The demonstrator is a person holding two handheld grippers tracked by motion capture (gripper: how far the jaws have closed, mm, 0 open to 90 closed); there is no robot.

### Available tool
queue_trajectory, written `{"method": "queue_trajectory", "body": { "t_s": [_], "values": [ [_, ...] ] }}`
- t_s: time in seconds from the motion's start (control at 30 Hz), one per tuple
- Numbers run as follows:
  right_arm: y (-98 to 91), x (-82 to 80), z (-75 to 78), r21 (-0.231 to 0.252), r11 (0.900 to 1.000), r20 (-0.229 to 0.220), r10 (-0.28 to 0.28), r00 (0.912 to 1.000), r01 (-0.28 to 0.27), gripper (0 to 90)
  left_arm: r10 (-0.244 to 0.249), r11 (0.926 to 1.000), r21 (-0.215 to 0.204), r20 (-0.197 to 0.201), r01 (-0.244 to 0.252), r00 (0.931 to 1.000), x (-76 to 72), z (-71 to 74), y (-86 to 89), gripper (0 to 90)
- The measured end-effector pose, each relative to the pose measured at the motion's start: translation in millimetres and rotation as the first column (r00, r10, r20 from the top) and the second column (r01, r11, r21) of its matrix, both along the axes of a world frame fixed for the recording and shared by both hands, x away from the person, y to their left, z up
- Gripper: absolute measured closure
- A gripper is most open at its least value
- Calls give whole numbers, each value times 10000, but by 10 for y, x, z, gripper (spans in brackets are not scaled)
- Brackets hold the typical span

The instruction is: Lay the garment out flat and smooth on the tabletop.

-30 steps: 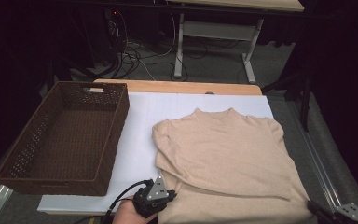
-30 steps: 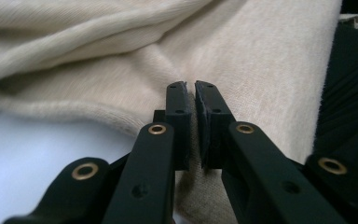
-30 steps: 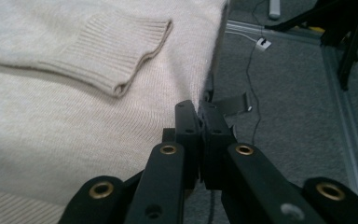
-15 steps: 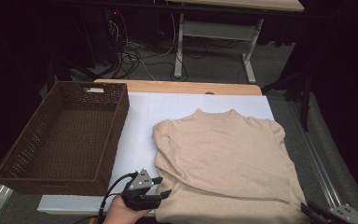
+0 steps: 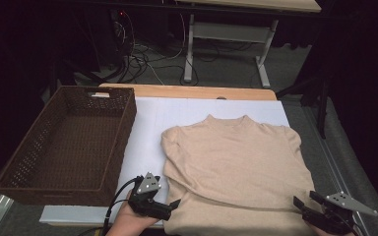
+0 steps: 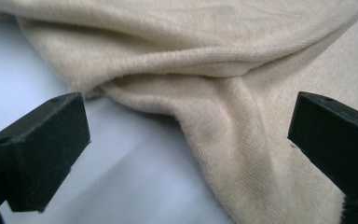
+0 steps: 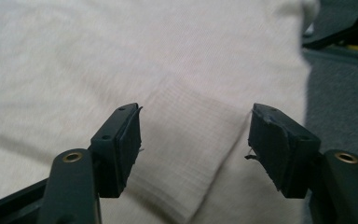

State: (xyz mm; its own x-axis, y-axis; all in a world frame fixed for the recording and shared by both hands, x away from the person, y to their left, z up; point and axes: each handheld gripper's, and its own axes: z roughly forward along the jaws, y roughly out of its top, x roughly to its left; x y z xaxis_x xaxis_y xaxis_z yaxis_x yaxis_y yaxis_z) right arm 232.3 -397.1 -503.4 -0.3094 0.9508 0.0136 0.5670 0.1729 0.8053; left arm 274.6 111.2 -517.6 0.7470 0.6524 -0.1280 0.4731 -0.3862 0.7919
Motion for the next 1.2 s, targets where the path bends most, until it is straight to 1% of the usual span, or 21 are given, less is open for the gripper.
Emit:
{"method": "queue_trajectory", "body": {
  "t_s": [0.07, 0.13, 0.17, 0.2, 0.27, 0.3, 0.33, 0.43, 0.47, 0.5, 0.57, 0.67, 0.77, 0.8, 0.87, 1.0, 1.03, 1.1, 1.13, 1.17, 1.2],
  "values": [
    [5, -8, -23, -59, 9999, -51, -137, 9999, 137, 348, 91, 9999, -74, 103, -90, 9999, 5, 9, 14, 0],
    [18, 26, -69, -174, 9997, -437, -205, 9988, 197, 368, 142, 9998, -146, 60, -141, 9999, 12, 12, 23, 0],
    [33, 45, -95, -228, 9997, -608, -84, 9981, 70, 427, 170, 9997, -188, 55, -169, 9998, 16, 12, 31, 0],
    [59, 44, -106, -321, 9995, -514, -20, 9987, 3, 499, 195, 9996, -204, 43, -195, 9998, 17, 9, 34, 0],
    [109, 42, -83, -418, 9975, -531, 548, 9971, -571, 712, 185, 9996, -223, 24, -185, 9998, 17, 6, 35, 0],
    [152, 28, -66, -650, 9956, -348, 656, 9972, -677, 798, 151, 9995, -267, 46, -150, 9999, 15, 8, 35, 0],
    [152, 28, -66, -650, 9956, -348, 656, 9972, -677, 798, 154, 9994, -306, 98, -151, 9998, 12, 11, 30, 0],
    [297, 28, 0, -689, 9923, 59, 1033, 9946, -1027, 825, 120, 9995, -299, 139, -115, 9998, 12, 22, 17, 0],
    [433, 60, 47, -707, 9886, 312, 1353, 9903, -1329, 825, 83, 9995, -301, 143, -78, 9999, 11, 24, 15, 0],
    [514, 84, 63, -777, 9854, 398, 1546, 9872, -1512, 824, 24, 9995, -311, 151, -19, 9999, 6, 28, 9, 0],
    [682, 139, 80, -872, 9791, 515, 1885, 9807, -1836, 824, -26, 9995, -312, 185, 32, 9998, 0, 32, 11, 0],
    [916, 235, 90, -731, 9705, 642, 2346, 9700, -2298, 824, 24, 9993, -362, 186, -18, 9998, 9, 40, 24, 0],
    [1207, 342, 92, -552, 9538, 626, 2986, 9523, -2954, 824, 130, 9992, -393, 185, -122, 9997, 18, 43, 37, 0],
    [1304, 367, 89, -618, 9476, 626, 3171, 9463, -3134, 824, 169, 9991, -400, 184, -162, 9997, 16, 43, 37, 0],
    [1486, 408, 88, -740, 9295, 600, 3658, 9287, -3613, 824, 188, 9991, -379, 205, -180, 9996, 12, 42, 36, 0],
    [1840, 482, 79, -706, 8939, 580, 4467, 8928, -4427, 825, 155, 9993, -354, 186, -149, 9997, 13, 38, 26, 0],
    [1840, 482, 79, -706, 8939, 580, 4467, 8928, -4427, 825, 150, 9993, -331, 184, -144, 9997, 14, 37, 21, 0],
    [2013, 515, 63, -671, 8751, 542, 4829, 8740, -4793, 824, 107, 9989, -458, 101, -102, 9999, 18, 40, 24, 0],
    [2159, 541, 56, -575, 8509, 581, 5250, 8491, -5221, 821, 72, 9984, -558, 56, -69, 10000, 20, 43, 27, 0],
    [2216, 545, 63, -601, 8409, 569, 5408, 8392, -5378, 814, 27, 9981, -614, 57, -23, 10000, 19, 46, 34, 0],
    [2256, 547, 77, -583, 8358, 606, 5488, 8338, -5459, 794, 36, 9981, -612, 49, -33, 10000, 19, 42, 37, 0]
  ]
}}
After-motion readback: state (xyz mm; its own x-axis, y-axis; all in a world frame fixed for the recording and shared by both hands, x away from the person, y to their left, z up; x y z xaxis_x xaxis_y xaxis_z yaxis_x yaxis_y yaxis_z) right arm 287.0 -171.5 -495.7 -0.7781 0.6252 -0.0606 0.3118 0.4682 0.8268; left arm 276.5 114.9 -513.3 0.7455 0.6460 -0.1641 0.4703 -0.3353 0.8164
